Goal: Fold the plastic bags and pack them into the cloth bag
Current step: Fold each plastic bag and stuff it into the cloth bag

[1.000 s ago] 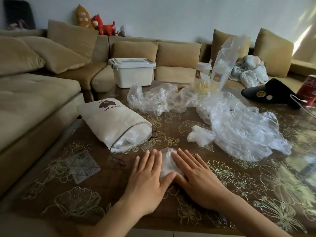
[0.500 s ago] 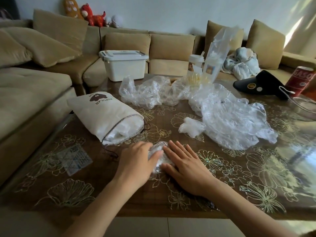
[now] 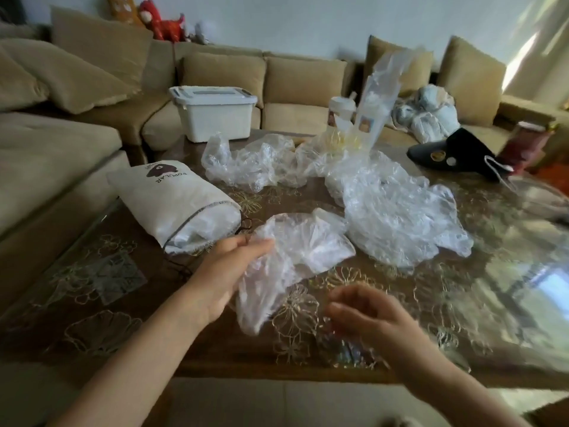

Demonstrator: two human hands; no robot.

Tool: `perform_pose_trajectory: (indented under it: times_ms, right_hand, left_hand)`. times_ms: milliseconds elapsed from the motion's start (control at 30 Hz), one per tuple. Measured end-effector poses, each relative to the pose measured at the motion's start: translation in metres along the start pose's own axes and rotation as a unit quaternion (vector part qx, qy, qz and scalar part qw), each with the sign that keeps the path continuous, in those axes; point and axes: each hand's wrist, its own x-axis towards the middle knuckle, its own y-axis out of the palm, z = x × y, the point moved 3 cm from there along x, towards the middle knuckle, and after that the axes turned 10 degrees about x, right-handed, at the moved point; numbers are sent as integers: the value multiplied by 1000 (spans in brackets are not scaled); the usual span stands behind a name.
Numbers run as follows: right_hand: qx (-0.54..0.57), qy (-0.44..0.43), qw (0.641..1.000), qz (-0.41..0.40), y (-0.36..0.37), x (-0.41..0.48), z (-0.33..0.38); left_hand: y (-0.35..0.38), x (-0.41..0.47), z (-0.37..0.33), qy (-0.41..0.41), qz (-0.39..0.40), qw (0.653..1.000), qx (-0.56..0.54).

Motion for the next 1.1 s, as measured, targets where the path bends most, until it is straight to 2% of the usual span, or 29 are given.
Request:
perform_pose_trajectory:
  times_ms: [100,200,267,367,433,533,567,700,800,933,1100]
  right_hand:
    - [167,86,978,88,5,8,-1]
    - [256,85,951,151,4,27,11]
    - [240,56,963,111,0,39,21]
    - [142,22,989,40,-9,52,18]
    - [76,14,996,54,-10,54,16]
    - [52,18,996,76,-5,53,13]
    - [57,15,996,74,-2,53,13]
    - [120,34,988,86,5,53,10]
    - [164,37,984,64,3,54,6]
    - [242,13,970,17,-1,53,3]
    - [223,-12,975,-10,0,51,4]
  left_hand:
    - [17,-15,1,-31,44,985,-162]
    - [30,-20,12,-54,59,980,-184]
    - [31,-19,17,-66,72,982,-163]
    - [27,-12,19,-61,119,986,-103]
    - [21,-8,18,-54,145,987,-49]
    - [21,-8,15,-60,191,980,10]
    - [24,-9,14,-62,187,980,28]
    - [30,-4,18,-36,69,994,81]
    - [29,-2,21,-45,40,997,47]
    - [28,-1,24,-64,43,997,2]
    - [30,-4,26,-78,132,980,-123]
